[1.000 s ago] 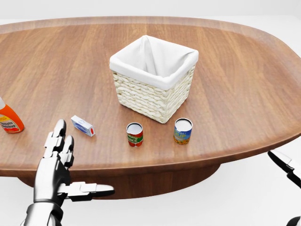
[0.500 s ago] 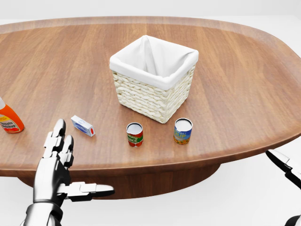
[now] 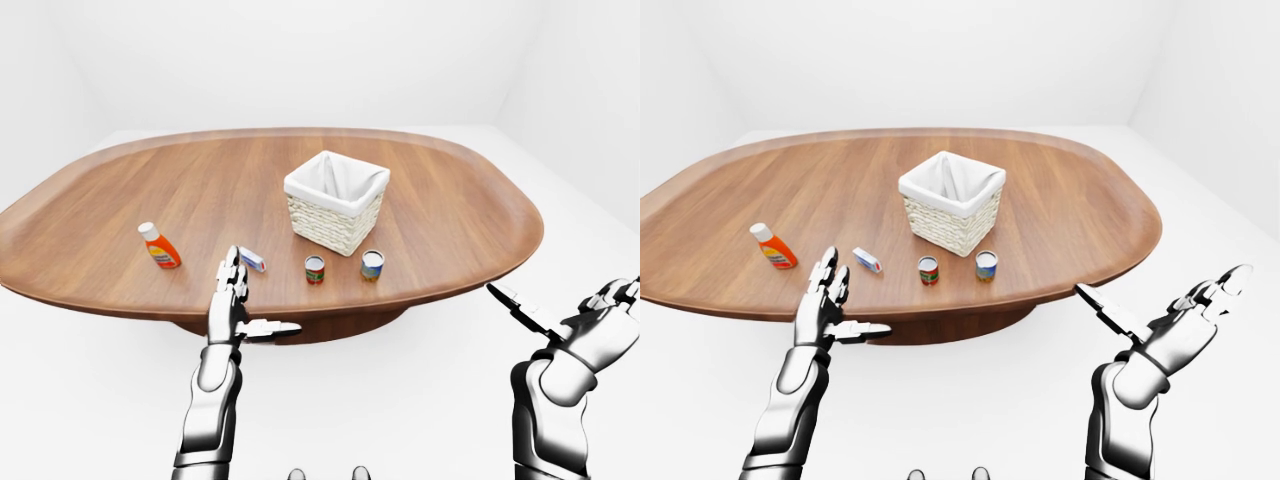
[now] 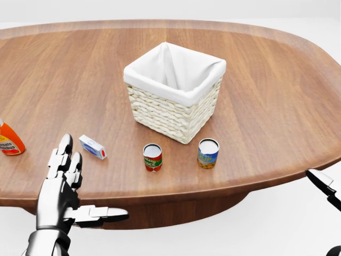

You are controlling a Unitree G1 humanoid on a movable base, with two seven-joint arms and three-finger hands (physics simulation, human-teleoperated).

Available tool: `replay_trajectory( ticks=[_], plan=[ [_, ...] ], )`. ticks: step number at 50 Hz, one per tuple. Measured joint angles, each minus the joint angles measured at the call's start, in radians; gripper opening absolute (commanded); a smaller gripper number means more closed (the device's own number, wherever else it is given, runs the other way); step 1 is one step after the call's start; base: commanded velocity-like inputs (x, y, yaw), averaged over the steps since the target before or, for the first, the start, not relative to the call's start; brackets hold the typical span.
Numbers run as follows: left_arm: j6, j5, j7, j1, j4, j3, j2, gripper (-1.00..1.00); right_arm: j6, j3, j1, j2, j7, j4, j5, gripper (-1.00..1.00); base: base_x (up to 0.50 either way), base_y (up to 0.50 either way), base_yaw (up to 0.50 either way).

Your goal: Pick up the alphabet soup and the cream cheese box, and put them in the basket.

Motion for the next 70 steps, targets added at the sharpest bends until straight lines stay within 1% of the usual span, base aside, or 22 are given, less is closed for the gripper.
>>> replay_trajectory(
  ticks=[14,36,60,70],
  plan=[
    [0.003,-0.001,0.003,-0.002,-0.004,0.001,0.000,1.00,0.000,-0.001,-0.001,0.001,0.000,-0.003,0.002,1.00,0.34,0.00,0.00],
    [0.014,-0.007,0.009,-0.002,-0.015,0.003,0.000,1.00,0.000,-0.002,-0.001,0.002,0.000,-0.004,0.001,1.00,0.27,0.00,0.00],
    [0.005,-0.009,0.009,-0.005,-0.004,0.005,0.000,1.00,0.000,-0.003,-0.002,0.000,0.000,0.004,0.002,1.00,0.23,0.00,0.00],
    [0.005,-0.010,0.009,-0.007,0.000,0.005,0.001,1.00,0.000,-0.003,-0.003,0.000,0.000,0.004,0.002,1.00,0.23,0.00,0.00]
  ],
)
